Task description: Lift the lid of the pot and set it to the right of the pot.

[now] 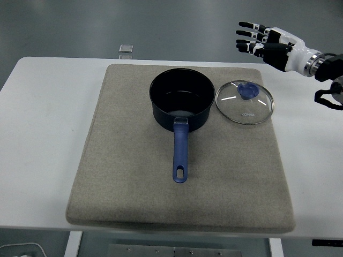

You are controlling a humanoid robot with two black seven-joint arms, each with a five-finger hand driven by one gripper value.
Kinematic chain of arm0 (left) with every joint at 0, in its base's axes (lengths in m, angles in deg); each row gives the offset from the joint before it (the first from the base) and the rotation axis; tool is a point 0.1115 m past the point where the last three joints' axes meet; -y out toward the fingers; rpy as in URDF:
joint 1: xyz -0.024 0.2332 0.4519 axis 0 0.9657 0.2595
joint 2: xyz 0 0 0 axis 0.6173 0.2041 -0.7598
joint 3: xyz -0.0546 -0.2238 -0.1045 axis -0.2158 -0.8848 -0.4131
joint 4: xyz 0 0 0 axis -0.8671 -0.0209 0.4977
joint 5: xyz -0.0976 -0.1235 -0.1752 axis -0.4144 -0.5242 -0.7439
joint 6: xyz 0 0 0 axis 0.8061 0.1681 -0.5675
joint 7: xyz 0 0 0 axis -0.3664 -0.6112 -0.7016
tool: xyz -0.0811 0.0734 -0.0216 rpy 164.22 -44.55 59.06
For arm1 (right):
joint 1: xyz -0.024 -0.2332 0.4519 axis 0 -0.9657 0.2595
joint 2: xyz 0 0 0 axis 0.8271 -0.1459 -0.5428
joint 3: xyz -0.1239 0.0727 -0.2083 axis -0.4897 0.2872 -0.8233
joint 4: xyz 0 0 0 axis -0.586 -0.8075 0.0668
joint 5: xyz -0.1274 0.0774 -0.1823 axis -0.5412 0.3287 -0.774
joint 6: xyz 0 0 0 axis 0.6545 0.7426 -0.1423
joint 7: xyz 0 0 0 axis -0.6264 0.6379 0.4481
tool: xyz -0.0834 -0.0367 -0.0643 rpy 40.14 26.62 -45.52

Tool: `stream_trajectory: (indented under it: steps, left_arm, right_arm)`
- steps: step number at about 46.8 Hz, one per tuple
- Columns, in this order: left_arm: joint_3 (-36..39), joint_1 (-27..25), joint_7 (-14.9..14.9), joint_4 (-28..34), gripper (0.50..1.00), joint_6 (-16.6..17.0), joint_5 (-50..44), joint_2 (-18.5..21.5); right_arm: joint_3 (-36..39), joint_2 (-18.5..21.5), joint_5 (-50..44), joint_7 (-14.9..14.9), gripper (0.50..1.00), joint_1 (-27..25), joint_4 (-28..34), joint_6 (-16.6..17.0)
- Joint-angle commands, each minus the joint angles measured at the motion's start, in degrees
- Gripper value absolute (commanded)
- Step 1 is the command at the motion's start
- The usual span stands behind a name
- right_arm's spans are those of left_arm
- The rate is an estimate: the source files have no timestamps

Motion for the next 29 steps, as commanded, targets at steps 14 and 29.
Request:
stream_trajectory:
  steps: [14, 29]
  left_arm:
    - [0.00, 0.00, -0.04, 0.00, 1.000, -0.06, 0.00, 0.00]
    - [0.00, 0.00, 0.05, 0.00, 1.000, -0.05, 0.00, 0.00]
  right_arm:
    - [1.86, 2.19, 12.13, -0.08, 0.919, -3.64, 0.41, 0.78]
    - [5.03, 2.55, 11.87, -0.70, 0.919, -6.11, 0.41, 0.70]
